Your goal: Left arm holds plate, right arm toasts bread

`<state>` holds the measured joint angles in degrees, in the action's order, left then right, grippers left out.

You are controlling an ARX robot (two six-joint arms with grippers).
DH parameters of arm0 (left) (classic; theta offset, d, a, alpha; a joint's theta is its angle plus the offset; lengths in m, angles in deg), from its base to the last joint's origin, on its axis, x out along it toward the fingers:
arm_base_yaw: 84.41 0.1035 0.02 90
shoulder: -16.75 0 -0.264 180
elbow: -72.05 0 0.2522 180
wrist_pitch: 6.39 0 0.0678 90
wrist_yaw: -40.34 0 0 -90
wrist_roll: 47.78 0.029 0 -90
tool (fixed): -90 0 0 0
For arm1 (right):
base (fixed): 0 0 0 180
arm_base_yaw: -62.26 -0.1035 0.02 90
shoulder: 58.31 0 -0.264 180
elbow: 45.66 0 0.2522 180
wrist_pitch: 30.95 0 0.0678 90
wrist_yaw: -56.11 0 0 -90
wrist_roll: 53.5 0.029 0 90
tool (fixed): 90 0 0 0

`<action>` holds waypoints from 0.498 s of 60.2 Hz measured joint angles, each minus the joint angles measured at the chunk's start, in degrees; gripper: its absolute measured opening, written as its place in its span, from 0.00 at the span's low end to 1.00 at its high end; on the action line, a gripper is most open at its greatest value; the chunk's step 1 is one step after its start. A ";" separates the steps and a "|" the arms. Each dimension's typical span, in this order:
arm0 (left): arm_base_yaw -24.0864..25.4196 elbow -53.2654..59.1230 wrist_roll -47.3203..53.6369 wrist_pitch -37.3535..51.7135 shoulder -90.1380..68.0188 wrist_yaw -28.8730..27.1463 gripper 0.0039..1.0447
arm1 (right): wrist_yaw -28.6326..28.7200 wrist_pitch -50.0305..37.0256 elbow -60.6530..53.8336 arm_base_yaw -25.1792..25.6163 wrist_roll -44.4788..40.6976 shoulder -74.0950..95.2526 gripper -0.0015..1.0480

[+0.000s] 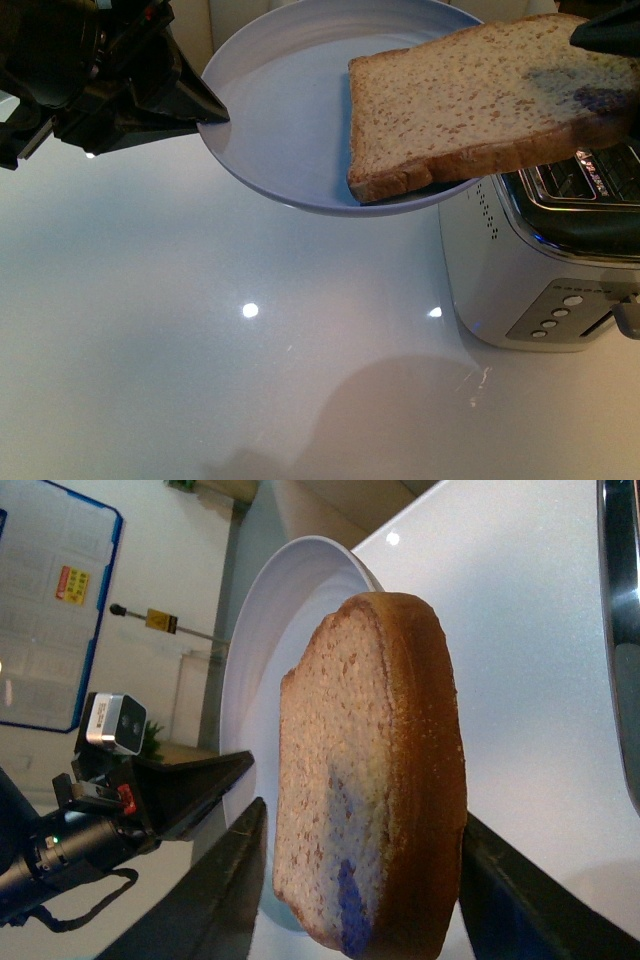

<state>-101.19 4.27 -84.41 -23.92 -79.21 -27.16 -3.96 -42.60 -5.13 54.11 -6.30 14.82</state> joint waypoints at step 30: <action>-0.26 0.00 -0.35 -0.02 0.00 0.17 0.03 | 2.47 4.87 3.23 3.02 -0.31 -6.34 0.03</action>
<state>-101.45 4.27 -84.76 -23.94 -79.21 -26.98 -1.49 -37.72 -1.90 57.13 -6.60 8.48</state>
